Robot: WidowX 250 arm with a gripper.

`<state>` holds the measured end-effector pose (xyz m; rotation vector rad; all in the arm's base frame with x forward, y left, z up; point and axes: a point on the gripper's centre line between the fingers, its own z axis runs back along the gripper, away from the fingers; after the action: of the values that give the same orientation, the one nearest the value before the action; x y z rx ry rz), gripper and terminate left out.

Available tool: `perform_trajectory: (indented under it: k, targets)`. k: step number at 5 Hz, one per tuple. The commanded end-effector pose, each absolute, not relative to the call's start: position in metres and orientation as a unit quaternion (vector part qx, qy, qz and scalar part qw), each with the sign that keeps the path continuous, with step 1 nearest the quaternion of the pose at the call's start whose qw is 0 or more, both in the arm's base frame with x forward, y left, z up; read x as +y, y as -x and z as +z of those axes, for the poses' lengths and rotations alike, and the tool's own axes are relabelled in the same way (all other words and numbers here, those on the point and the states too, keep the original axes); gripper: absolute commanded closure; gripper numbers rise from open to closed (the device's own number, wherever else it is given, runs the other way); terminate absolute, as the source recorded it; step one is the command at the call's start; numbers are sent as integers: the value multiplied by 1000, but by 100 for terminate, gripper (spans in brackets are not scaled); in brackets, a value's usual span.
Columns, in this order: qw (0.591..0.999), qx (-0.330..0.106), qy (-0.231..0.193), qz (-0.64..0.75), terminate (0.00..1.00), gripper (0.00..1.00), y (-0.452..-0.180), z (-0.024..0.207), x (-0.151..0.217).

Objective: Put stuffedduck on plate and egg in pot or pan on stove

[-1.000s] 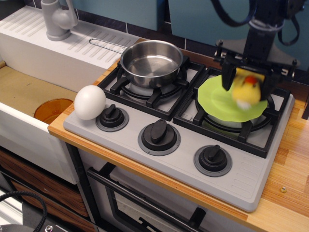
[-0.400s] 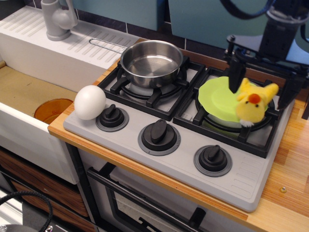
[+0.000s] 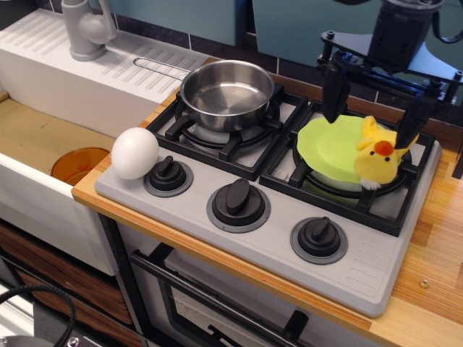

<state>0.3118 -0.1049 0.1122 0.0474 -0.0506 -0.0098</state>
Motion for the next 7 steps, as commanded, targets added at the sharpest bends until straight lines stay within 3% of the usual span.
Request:
perform_trajectory:
  k: [1,2,4,7]
  targets:
    - [998,-68,-10,-3,0,0,-322,140,-107]
    - [994,-99,-15,-34,0,0,-302,138,-76]
    - [989,-136,-50,-29,0,0,-307,149,7]
    - [980,-174,-87,33,0,0,-303,135,69]
